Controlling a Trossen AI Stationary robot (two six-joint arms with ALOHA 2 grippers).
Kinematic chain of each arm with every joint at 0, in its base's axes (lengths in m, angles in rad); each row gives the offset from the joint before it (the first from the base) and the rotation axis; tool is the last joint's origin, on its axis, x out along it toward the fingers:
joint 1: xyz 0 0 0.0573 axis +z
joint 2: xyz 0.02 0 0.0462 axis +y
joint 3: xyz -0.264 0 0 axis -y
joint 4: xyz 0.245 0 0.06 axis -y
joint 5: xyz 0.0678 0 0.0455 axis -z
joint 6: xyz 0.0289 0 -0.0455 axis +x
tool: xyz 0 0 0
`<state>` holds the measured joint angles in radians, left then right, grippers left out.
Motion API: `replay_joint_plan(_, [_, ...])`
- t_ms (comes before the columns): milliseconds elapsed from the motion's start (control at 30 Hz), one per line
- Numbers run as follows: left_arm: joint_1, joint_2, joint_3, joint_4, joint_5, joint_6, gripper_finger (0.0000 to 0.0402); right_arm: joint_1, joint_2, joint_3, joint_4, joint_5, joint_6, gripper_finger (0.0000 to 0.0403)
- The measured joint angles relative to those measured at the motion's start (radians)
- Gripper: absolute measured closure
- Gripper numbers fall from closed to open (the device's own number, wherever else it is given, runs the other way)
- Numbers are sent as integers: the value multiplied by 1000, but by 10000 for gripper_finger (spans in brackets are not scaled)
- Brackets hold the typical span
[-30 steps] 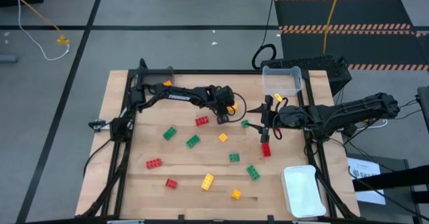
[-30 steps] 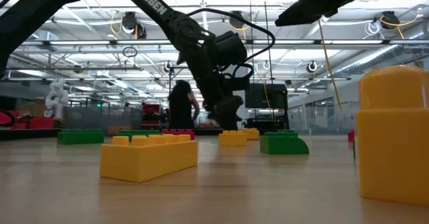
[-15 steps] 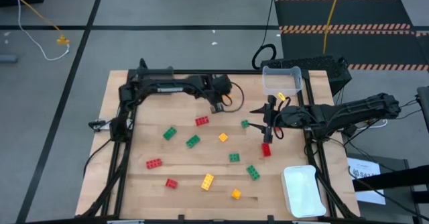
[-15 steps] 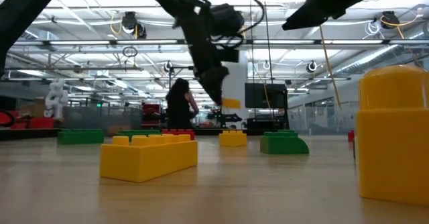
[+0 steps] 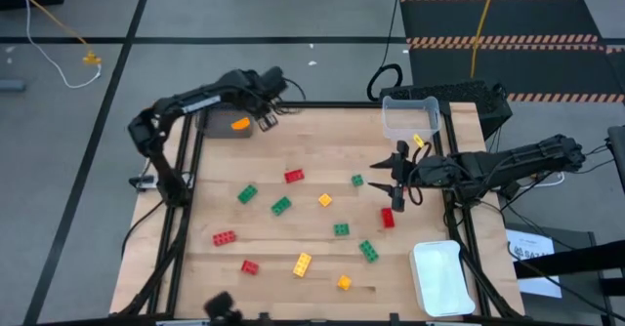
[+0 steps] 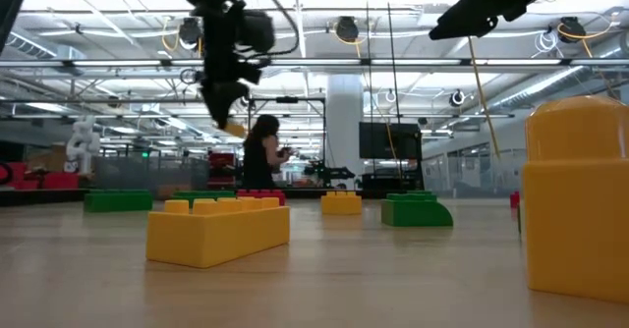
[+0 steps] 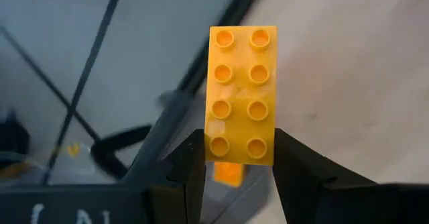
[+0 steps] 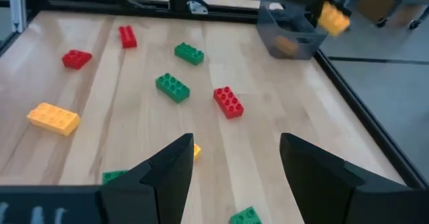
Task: Sort & place blocks by color
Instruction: Put the yellow gamepiece into the black bin, then put the red gamepiece into the transparent bin
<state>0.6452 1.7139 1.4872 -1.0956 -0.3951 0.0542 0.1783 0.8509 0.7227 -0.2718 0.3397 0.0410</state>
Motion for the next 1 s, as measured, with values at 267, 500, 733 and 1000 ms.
replay_joint_plan(267, [162,-86,-203,11,-2,-68,266,0,0,0,13,1,0,188])
replay_joint_plan(500, [200,-85,-329,63,7,-68,266,0,0,0,19,2,-1,188])
replay_joint_plan(733, [184,-85,-378,103,-1,-57,211,-2,0,0,33,4,-21,188])
replay_joint_plan(1000, [169,-95,-368,75,-7,-69,43,-2,0,0,38,4,-27,188])
